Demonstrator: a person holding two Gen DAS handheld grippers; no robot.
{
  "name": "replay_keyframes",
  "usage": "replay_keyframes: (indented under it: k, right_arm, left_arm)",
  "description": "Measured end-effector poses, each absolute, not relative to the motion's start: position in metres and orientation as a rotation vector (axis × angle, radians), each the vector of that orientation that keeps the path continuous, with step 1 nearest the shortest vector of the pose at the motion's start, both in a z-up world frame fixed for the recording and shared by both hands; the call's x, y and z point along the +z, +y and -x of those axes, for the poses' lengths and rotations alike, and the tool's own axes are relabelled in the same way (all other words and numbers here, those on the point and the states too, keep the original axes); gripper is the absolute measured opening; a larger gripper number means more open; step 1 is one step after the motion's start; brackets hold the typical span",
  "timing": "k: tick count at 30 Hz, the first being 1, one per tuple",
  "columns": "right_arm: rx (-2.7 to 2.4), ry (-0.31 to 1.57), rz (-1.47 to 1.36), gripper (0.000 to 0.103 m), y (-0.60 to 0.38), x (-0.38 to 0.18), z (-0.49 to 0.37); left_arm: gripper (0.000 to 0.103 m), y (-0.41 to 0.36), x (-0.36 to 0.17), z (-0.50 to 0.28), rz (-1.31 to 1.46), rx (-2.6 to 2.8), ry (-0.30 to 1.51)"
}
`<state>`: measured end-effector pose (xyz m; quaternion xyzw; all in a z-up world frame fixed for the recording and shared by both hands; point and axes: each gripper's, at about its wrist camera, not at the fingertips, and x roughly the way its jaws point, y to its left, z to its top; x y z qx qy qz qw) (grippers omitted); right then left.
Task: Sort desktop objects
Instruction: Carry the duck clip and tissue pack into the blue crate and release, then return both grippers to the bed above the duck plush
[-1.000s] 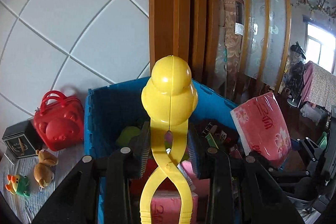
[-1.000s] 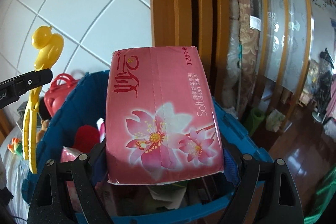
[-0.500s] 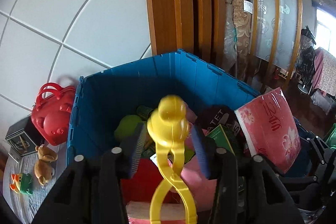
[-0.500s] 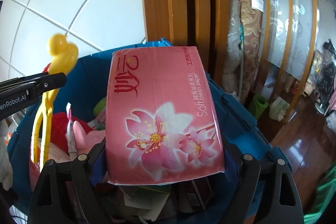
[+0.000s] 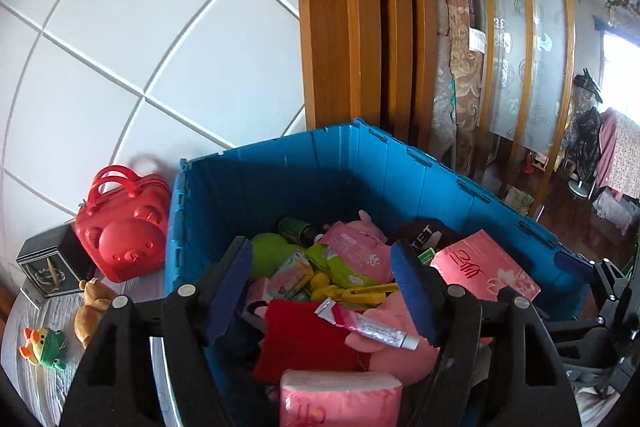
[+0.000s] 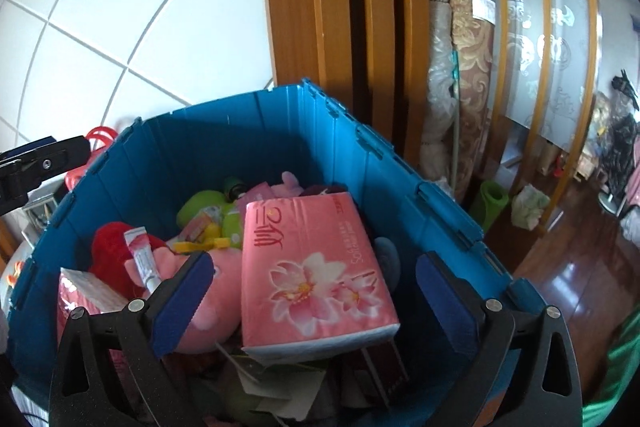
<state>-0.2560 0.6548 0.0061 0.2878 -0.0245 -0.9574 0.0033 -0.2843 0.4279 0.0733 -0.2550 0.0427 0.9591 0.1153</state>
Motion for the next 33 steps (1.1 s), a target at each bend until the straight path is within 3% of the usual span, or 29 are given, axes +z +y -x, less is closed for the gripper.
replay_keyframes:
  k: [13,20,33]
  right_arm:
    - [-2.882,-0.021,-0.627,0.103,0.541,0.060,0.204]
    - [-2.772,0.044,-0.550,0.103,0.428,0.071,0.186]
    - [-2.524,0.183,-0.733,0.103,0.216,0.014,0.224]
  left_arm:
    - [0.078,0.277,0.067,0.210,0.611,3.072,0.044]
    - [0.078,0.160,0.036,0.198,0.752,3.144,-0.072]
    - [0.078,-0.058,-0.059,0.180,1.137,3.245,-0.306]
